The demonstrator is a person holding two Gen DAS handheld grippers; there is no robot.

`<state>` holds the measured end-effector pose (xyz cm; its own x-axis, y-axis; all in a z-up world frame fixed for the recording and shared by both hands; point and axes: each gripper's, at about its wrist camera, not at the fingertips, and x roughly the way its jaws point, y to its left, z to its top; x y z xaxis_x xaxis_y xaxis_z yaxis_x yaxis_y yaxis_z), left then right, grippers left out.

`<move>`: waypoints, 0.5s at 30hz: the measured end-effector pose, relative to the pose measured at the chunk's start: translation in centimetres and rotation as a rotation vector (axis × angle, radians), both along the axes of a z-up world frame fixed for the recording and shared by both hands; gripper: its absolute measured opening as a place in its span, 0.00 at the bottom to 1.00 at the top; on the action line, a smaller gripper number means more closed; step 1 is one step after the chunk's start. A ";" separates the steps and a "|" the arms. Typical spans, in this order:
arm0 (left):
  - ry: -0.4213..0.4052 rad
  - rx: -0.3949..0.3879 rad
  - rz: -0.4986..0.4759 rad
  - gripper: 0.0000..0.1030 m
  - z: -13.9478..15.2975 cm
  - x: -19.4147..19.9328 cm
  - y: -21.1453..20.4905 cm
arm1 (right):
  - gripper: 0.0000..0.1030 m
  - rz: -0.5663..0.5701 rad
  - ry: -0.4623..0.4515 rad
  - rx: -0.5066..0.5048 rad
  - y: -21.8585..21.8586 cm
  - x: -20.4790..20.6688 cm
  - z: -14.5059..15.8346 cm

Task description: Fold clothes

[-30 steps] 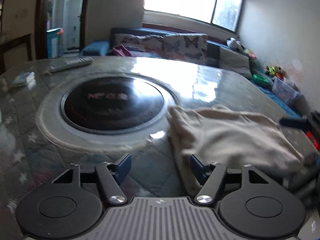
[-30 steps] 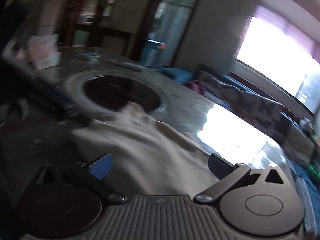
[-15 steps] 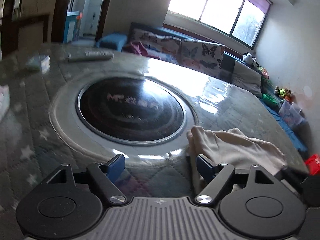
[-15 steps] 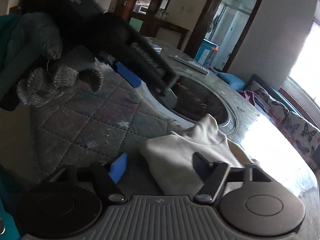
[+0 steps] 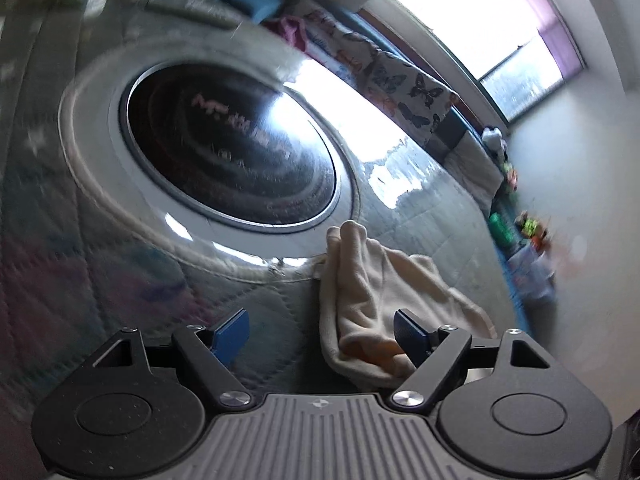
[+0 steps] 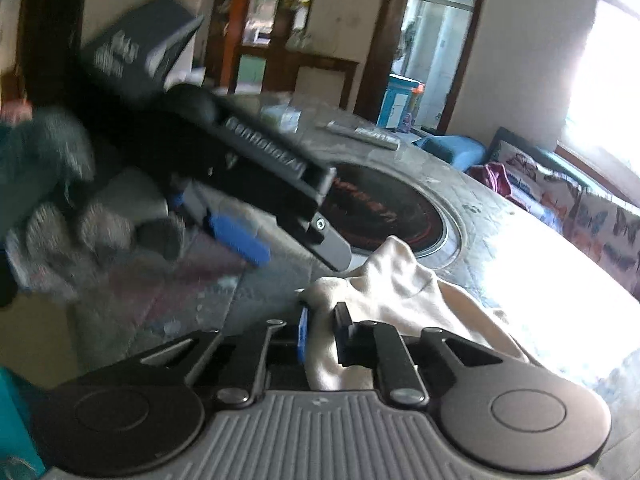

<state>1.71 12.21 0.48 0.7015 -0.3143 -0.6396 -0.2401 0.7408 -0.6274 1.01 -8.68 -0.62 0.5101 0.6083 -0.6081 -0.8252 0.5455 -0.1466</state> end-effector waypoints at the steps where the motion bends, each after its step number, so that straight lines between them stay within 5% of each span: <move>1: 0.006 -0.024 0.010 0.82 -0.1 0.2 0.0 | 0.10 -0.007 0.017 0.024 -0.5 0.3 0.3; 12: 0.052 -0.217 0.003 0.82 -1.0 3.5 -1.6 | 0.08 -0.035 0.108 0.170 -3.6 1.3 2.3; 15: 0.041 -0.208 -0.011 0.80 -1.2 3.9 -1.9 | 0.08 -0.017 0.119 0.176 -3.9 0.8 2.1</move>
